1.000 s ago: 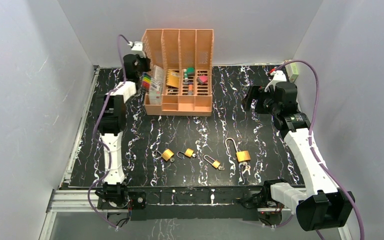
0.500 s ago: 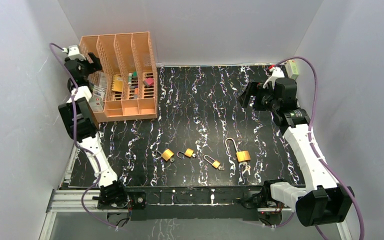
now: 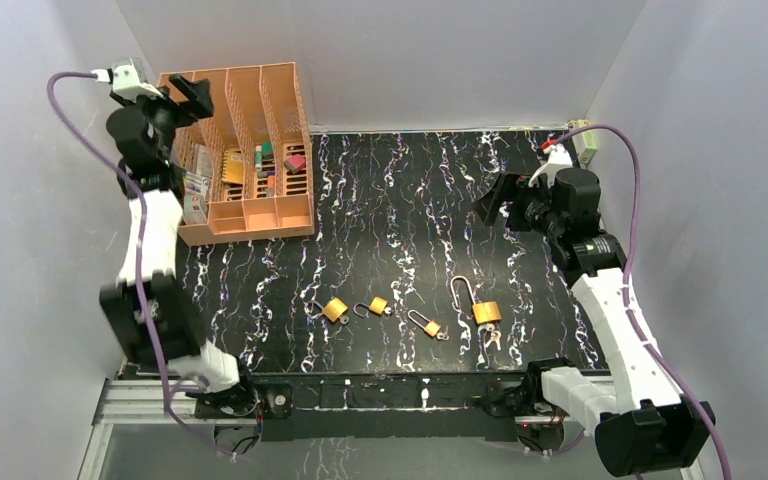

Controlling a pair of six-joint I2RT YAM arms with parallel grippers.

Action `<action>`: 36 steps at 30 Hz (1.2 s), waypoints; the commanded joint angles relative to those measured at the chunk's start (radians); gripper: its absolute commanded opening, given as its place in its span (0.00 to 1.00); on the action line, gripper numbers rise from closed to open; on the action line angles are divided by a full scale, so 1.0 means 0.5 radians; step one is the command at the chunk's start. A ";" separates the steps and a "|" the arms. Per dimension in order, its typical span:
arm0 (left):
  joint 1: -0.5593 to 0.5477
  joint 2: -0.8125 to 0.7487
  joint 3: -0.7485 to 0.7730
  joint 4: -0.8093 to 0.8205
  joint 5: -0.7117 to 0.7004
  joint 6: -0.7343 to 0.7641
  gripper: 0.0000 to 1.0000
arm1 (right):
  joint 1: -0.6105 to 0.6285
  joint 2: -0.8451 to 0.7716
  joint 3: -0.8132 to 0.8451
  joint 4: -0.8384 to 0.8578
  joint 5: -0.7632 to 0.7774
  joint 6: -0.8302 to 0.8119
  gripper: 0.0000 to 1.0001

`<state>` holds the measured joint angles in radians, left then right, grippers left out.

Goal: Lock with the key
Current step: Move the distractor to the corner of the board.

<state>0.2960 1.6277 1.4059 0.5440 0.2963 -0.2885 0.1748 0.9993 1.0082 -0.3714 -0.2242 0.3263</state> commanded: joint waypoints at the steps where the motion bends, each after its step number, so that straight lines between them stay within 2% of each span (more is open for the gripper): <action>1: -0.320 -0.781 -0.603 -0.341 -0.106 -0.012 0.98 | 0.021 -0.170 -0.030 0.068 -0.054 0.065 0.99; 3: -0.468 -0.981 -0.838 -0.584 -0.172 0.023 0.98 | 0.022 -0.242 -0.027 0.010 -0.030 0.034 0.99; 6: -0.519 -1.147 -1.093 -0.889 -0.326 -0.056 0.96 | 0.033 -0.333 0.000 -0.101 0.025 -0.034 0.99; 11: -0.518 -1.268 -1.217 -1.141 -0.534 0.014 0.97 | 0.051 -0.438 -0.023 -0.173 0.048 -0.041 0.99; 13: -0.518 -1.185 -1.186 -1.158 -0.500 0.080 0.94 | 0.051 -0.478 -0.048 -0.179 0.064 -0.035 0.99; 18: -0.508 -0.821 -1.061 -1.183 -0.375 0.162 0.74 | 0.050 -0.555 -0.060 -0.206 0.157 -0.043 0.98; 24: -0.455 -0.422 -0.985 -1.049 -0.346 0.247 0.62 | 0.052 -0.584 -0.040 -0.264 0.222 -0.088 0.99; 36: -0.201 -0.014 -0.841 -1.045 -0.333 0.364 0.57 | 0.052 -0.583 -0.093 -0.238 0.231 -0.101 0.99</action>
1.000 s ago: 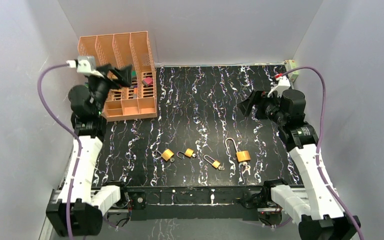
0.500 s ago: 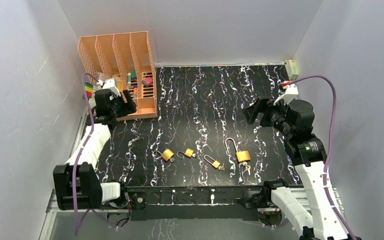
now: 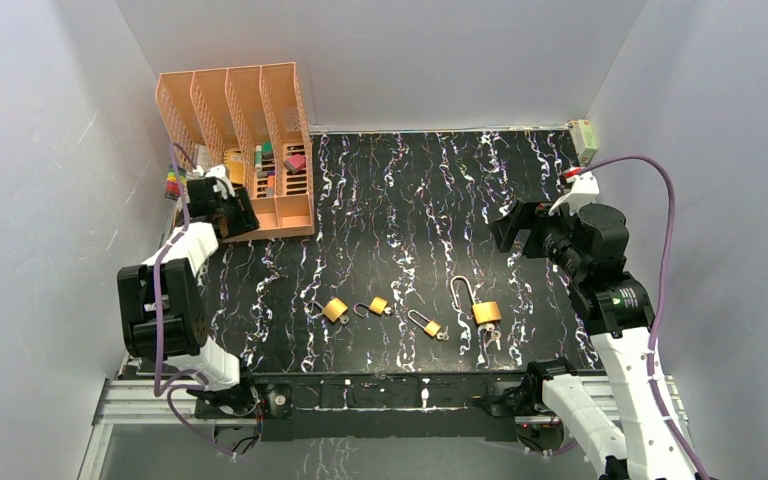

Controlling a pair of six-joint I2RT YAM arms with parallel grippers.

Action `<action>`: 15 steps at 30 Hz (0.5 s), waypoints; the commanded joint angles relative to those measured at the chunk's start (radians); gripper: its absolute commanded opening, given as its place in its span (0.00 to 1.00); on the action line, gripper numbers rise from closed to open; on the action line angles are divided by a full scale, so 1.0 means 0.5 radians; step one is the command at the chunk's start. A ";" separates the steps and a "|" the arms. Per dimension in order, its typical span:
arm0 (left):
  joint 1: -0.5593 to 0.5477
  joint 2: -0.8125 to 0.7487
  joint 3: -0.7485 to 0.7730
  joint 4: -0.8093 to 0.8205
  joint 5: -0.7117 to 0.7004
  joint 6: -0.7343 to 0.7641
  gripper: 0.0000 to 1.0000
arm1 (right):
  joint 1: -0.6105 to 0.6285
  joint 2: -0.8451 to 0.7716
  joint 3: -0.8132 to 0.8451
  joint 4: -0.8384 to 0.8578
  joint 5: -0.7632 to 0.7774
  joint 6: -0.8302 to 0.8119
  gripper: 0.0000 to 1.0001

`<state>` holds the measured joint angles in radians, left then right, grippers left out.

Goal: Lock with the key
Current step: Move the distractor to the corner of the board.

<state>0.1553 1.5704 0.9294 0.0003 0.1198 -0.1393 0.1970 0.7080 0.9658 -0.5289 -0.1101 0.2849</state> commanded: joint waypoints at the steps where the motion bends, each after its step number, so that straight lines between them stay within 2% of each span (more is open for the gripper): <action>1: 0.083 0.143 0.127 0.055 0.021 0.072 0.57 | 0.007 0.006 -0.007 0.079 -0.001 -0.018 0.99; 6: 0.085 0.363 0.299 0.073 0.041 0.092 0.55 | 0.009 0.034 -0.017 0.095 -0.009 -0.018 0.99; 15: 0.086 0.701 0.783 -0.058 -0.016 0.158 0.55 | 0.012 0.165 -0.090 0.146 -0.112 -0.033 0.99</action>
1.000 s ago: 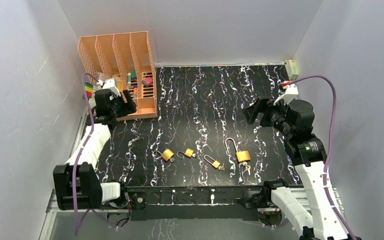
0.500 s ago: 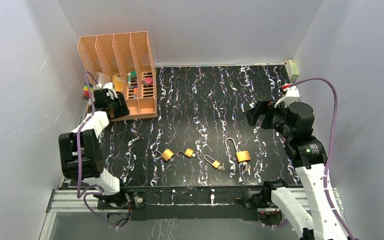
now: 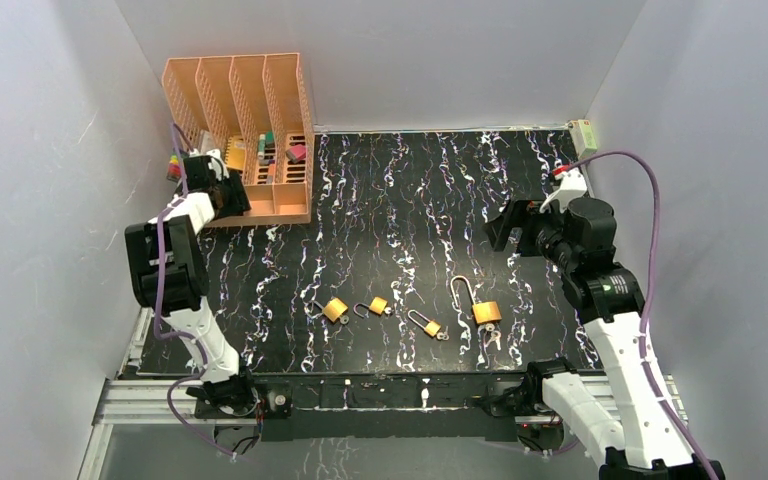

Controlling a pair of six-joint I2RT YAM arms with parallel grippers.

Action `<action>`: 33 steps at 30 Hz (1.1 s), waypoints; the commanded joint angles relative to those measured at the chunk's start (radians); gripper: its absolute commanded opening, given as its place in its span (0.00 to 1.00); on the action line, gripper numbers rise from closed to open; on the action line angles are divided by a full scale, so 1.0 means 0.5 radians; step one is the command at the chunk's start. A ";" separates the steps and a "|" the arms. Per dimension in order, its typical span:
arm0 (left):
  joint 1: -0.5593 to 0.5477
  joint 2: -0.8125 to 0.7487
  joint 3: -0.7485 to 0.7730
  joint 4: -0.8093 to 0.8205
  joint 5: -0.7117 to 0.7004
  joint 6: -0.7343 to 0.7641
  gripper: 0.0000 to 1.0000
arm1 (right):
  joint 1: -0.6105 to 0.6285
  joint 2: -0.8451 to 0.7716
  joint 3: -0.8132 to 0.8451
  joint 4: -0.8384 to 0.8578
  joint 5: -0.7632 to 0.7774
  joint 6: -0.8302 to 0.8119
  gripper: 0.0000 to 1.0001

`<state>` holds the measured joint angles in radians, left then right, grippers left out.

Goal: Lock with the key
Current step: Move the distractor to the corner of the board, then pick up the lock from the center of the board.

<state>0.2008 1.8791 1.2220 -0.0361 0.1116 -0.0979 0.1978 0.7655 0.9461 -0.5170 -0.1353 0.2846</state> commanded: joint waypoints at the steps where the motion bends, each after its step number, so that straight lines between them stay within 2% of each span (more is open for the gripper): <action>1: -0.001 0.106 0.243 0.000 0.001 0.098 0.56 | 0.012 0.064 -0.075 0.129 -0.074 -0.046 0.98; 5: 0.042 0.161 0.424 -0.090 0.039 0.111 0.58 | 0.048 0.148 -0.154 0.033 0.029 -0.078 0.99; 8: 0.046 0.096 0.482 -0.162 0.123 0.102 0.69 | 0.192 0.237 -0.177 -0.084 0.151 -0.078 0.99; 10: 0.046 -0.024 0.453 -0.178 0.173 0.082 0.77 | 0.407 0.272 -0.184 -0.102 0.268 -0.046 0.99; 14: 0.048 -0.408 0.374 -0.222 0.293 0.013 0.86 | 1.071 0.385 -0.138 -0.003 0.685 0.026 0.98; 17: 0.047 -0.716 0.339 -0.311 0.393 -0.074 0.97 | 1.510 0.670 -0.024 0.097 0.925 0.019 0.99; 20: 0.048 -0.987 0.239 -0.351 0.544 -0.071 0.98 | 1.760 1.066 0.158 0.198 0.988 0.017 0.99; 25: 0.049 -1.300 0.109 -0.457 0.595 -0.165 0.98 | 1.975 1.631 0.485 0.378 0.976 -0.004 0.98; 28: 0.051 -1.373 0.070 -0.540 0.729 -0.273 0.98 | 1.991 1.874 0.606 0.553 0.852 -0.033 0.98; 33: 0.051 -1.430 0.003 -0.572 0.813 -0.410 0.98 | 1.993 2.180 0.861 0.544 0.753 -0.063 0.97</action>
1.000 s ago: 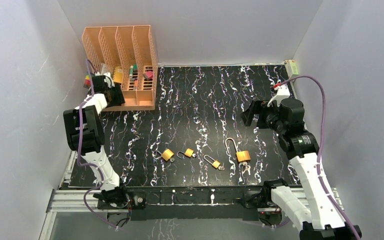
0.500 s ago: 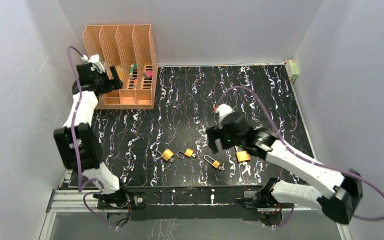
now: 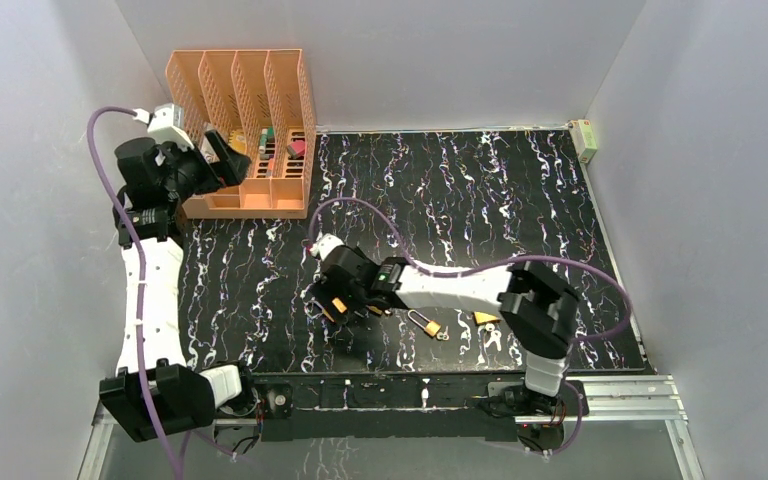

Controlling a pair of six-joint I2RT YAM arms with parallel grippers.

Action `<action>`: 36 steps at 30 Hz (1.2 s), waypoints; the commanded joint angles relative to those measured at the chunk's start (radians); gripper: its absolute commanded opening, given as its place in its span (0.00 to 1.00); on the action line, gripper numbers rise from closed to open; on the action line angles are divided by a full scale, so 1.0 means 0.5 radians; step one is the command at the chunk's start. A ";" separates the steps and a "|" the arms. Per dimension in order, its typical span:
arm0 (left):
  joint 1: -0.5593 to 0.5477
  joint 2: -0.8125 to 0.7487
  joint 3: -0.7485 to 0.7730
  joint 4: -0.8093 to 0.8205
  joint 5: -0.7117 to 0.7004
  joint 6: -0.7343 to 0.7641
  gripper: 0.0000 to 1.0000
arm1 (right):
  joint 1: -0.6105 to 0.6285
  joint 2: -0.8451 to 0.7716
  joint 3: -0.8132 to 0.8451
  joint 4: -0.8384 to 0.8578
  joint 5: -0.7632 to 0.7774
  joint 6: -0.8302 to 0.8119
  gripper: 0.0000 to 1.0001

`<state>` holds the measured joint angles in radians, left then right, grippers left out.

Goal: Lock with the key
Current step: Pick up the lock from the center of the board.

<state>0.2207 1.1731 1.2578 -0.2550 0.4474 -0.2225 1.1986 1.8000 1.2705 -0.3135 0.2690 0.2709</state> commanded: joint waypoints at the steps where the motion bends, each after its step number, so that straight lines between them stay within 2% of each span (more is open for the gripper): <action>1: 0.010 -0.030 -0.091 -0.120 0.168 -0.175 0.98 | -0.007 0.144 0.229 0.153 -0.065 -0.037 0.97; 12: 0.008 -0.134 -0.203 -0.055 0.255 -0.265 0.98 | 0.075 0.405 0.352 0.123 -0.123 -0.022 0.88; 22: -0.053 -0.086 -0.153 -0.032 0.236 -0.311 0.98 | 0.118 0.410 0.238 0.091 -0.095 0.078 0.82; 25: -0.071 -0.028 -0.116 -0.027 0.238 -0.342 0.98 | 0.119 0.370 0.153 0.094 -0.076 0.084 0.73; 28: -0.085 0.016 -0.098 -0.023 0.223 -0.358 0.98 | 0.117 0.357 0.108 0.069 -0.052 0.088 0.59; 33: -0.110 0.124 -0.059 0.013 0.210 -0.468 0.98 | 0.118 0.361 -0.022 0.124 -0.064 0.144 0.49; 36: -0.134 0.281 -0.006 0.082 0.362 -0.661 0.96 | 0.111 0.322 -0.105 0.263 -0.222 0.088 0.40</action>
<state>0.1728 1.2310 1.1848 -0.2634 0.5423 -0.4185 1.2526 1.9761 1.3019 -0.1964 0.2445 0.3110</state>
